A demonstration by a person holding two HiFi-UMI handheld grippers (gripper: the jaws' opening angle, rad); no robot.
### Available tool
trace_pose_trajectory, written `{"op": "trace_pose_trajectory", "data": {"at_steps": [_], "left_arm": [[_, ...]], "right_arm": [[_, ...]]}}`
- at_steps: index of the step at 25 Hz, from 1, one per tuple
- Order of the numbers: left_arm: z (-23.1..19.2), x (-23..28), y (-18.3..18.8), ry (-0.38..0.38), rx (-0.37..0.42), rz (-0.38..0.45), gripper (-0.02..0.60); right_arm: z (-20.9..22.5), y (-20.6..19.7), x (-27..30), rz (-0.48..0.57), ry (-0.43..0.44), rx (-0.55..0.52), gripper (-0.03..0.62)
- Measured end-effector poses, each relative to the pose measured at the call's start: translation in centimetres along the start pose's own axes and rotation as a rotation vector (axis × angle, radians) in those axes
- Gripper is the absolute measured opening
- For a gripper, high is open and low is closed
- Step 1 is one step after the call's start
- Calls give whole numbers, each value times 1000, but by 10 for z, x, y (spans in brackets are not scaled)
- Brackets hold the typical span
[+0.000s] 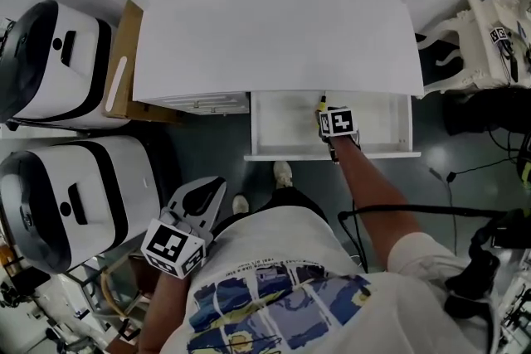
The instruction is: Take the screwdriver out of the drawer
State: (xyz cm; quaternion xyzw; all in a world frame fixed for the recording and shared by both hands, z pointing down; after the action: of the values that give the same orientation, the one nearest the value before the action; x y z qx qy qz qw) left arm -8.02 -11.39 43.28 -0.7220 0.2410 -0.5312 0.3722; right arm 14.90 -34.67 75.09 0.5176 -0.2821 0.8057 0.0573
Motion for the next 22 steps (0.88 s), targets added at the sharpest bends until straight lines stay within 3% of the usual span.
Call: {"op": "trace_pose_trajectory", "data": {"at_steps": [9, 22], "left_arm": [[-11, -2, 2, 68, -26, -17, 15], [-13, 0, 6, 75, -16, -22, 14]], "right_arm": [[13, -3, 29, -52, -39, 89, 186], [18, -9, 37, -58, -53, 145, 110]]}}
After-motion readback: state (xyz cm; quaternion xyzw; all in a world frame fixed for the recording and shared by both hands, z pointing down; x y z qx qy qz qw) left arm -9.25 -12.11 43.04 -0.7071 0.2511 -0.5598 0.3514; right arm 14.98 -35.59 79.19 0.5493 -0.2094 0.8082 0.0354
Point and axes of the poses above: the fingertips, and each gripper's own axes: x forward along the fingers, z to its right, y out of its top, the point moved 4 cm from there along -x, backward along the fingers, and after that the axes turned 7 degrees about y, right-handed, at the moved point
